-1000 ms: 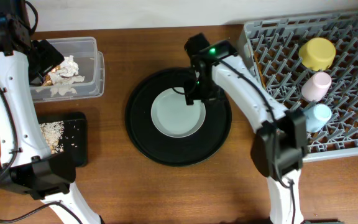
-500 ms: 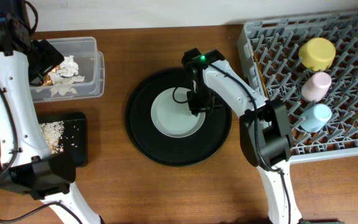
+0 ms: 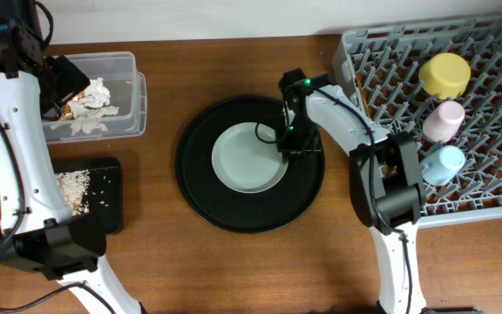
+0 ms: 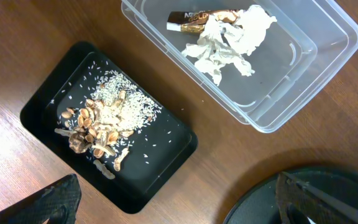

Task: Sort waste into correct bins and load items into the dishwasher rack
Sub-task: 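Reach the right gripper to the white plate and grasp its rim, then lift the plate and carry it right to the rack's left edge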

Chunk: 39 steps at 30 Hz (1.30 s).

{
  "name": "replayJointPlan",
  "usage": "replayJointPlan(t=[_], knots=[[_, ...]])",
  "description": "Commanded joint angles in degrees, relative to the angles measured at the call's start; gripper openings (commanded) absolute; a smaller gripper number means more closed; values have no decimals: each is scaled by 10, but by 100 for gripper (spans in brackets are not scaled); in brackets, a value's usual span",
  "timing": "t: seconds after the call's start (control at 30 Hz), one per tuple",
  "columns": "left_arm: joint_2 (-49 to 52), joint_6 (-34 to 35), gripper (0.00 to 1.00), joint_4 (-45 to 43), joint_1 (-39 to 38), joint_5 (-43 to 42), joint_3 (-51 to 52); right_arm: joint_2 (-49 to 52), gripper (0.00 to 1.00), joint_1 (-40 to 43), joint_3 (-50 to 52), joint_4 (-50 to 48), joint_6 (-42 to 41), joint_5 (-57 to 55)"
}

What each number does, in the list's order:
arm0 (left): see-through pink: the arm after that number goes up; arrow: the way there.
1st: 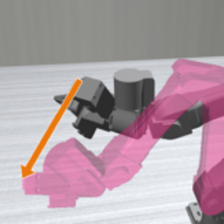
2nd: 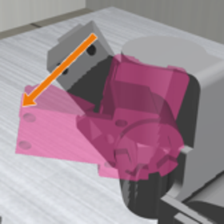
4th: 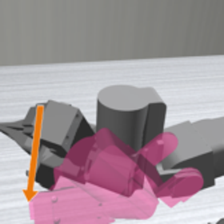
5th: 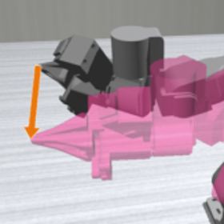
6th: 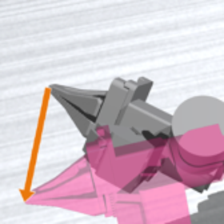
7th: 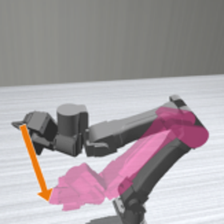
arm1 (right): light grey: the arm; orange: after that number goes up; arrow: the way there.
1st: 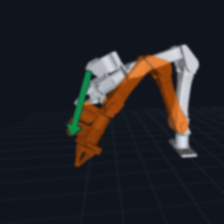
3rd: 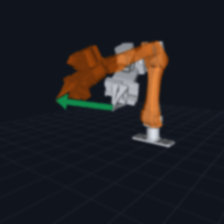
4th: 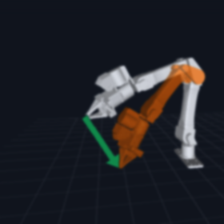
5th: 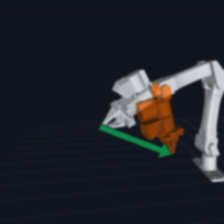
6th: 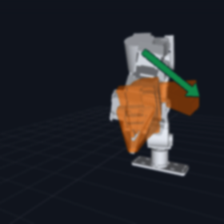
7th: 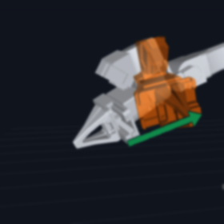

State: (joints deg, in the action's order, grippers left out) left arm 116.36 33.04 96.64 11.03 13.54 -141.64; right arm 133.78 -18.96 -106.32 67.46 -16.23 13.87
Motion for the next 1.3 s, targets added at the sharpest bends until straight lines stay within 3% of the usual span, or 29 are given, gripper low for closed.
replayJointPlan(t=[0.0, 0.3, 0.5, 0.6, 0.73, 1.03, 1.27], knots=[[-5, -3, 99, 1, 3, 4, -5, 16, 4, 0, 14, -9, 10, 14], [-4, -3, 99, 1, 3, 4, -5, -54, 4, 17, -36, 28, 9, -14], [-4, -3, 99, 1, 3, 4, -5, -138, 4, 84, -119, 99, -10, -226], [-5, -3, 99, 1, 3, 4, -5, -182, 4, 116, -135, 96, -10, -243], [-4, -3, 99, 1, 3, 4, -5, -224, 4, 147, -138, 70, -59, -350], [-4, -3, 99, 1, 3, 4, -5, -215, 4, 160, -124, 0, -103, -570], [-5, -3, 99, 1, 3, 4, -5, -162, 4, 159, -124, -43, -103, -576]])
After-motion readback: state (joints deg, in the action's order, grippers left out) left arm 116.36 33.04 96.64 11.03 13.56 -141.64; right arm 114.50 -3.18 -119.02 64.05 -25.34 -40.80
